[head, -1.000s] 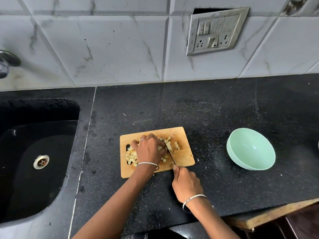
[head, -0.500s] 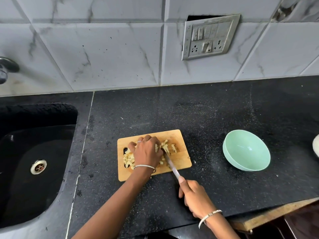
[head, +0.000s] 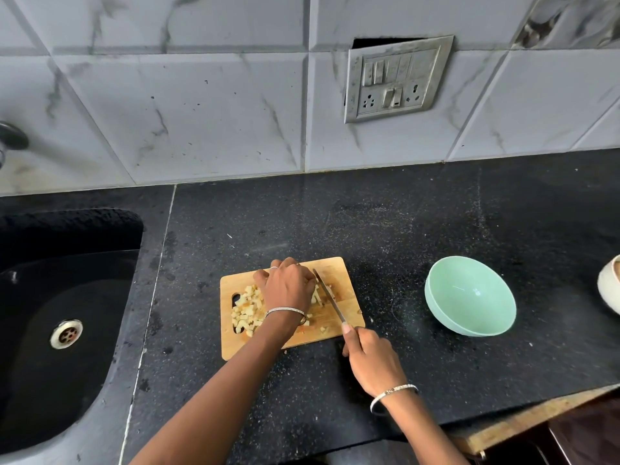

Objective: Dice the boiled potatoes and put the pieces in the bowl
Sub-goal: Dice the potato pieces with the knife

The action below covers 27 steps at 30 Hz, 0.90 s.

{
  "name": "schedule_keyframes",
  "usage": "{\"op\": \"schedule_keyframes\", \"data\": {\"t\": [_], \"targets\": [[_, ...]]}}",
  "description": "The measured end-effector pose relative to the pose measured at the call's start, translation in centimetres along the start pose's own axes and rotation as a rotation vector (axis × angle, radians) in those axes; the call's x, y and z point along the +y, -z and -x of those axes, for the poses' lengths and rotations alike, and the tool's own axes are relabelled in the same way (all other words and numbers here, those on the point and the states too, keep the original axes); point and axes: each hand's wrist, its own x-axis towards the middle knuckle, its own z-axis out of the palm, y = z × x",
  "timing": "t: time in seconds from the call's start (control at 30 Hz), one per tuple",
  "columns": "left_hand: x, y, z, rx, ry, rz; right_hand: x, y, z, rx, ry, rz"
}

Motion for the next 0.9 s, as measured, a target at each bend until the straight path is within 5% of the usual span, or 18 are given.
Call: {"op": "schedule_keyframes", "data": {"t": [0.47,0.9], "targets": [[-0.4,-0.8,-0.4,0.000,0.057,0.063,-2.1,-1.0,-1.1,0.013,-0.063,0.158],[-2.6,0.9,0.4,0.067,0.051,0.256,0.4,-0.2,-0.2,0.037,0.003,0.014]]}}
